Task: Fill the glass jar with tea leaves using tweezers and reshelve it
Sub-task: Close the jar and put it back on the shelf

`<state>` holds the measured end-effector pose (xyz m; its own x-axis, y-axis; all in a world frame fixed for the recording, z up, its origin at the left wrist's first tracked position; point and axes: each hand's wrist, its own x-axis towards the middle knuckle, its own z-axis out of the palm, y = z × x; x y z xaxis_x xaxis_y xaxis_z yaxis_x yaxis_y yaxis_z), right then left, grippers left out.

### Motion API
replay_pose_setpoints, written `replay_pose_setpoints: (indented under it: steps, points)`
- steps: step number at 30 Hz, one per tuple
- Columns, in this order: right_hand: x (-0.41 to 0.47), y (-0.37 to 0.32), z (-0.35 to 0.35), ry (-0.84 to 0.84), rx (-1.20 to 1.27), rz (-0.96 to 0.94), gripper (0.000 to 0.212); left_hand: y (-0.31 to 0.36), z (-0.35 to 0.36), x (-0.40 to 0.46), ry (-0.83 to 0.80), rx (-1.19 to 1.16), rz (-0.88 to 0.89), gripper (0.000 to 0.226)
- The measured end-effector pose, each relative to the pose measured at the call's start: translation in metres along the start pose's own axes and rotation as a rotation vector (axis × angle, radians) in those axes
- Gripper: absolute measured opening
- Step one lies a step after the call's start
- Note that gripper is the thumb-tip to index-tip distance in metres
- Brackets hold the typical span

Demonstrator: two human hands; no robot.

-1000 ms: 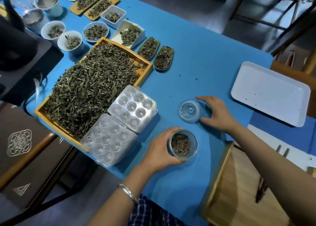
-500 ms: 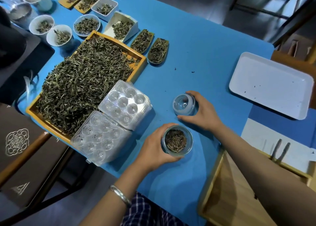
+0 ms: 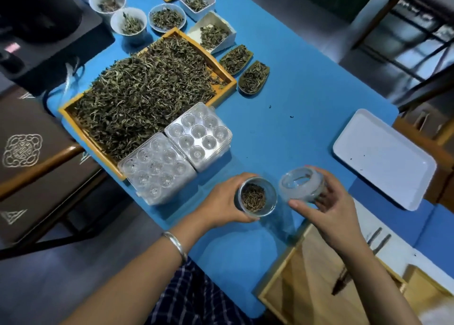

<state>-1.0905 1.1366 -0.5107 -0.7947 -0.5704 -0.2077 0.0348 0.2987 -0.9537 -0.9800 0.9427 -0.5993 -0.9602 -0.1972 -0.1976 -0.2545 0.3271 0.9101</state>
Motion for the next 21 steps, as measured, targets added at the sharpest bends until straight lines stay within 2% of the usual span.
replay_pose_setpoints:
  steps: [3,8,11,16,21]
  points:
    - [-0.005,-0.018,0.001,-0.058,-0.38,-0.025,0.078,0.002,-0.001,0.001,0.002,-0.024,0.008,0.077]
    - [0.006,-0.039,0.013,-0.264,-0.917,-0.201,0.087,-0.003,0.003,0.0,-0.009,-0.041,0.011,0.079]
    - [0.017,-0.049,0.023,-0.327,-1.048,-0.267,0.089,0.001,0.001,0.0,-0.006,-0.043,0.017,0.076]
    - [0.033,-0.061,0.046,-0.483,-1.205,-0.341,0.071,0.008,-0.006,-0.004,-0.014,-0.116,0.01,0.079]
    - [0.028,-0.058,0.05,-0.49,-1.193,-0.289,0.083,0.005,-0.005,-0.004,-0.021,-0.129,0.003,0.075]
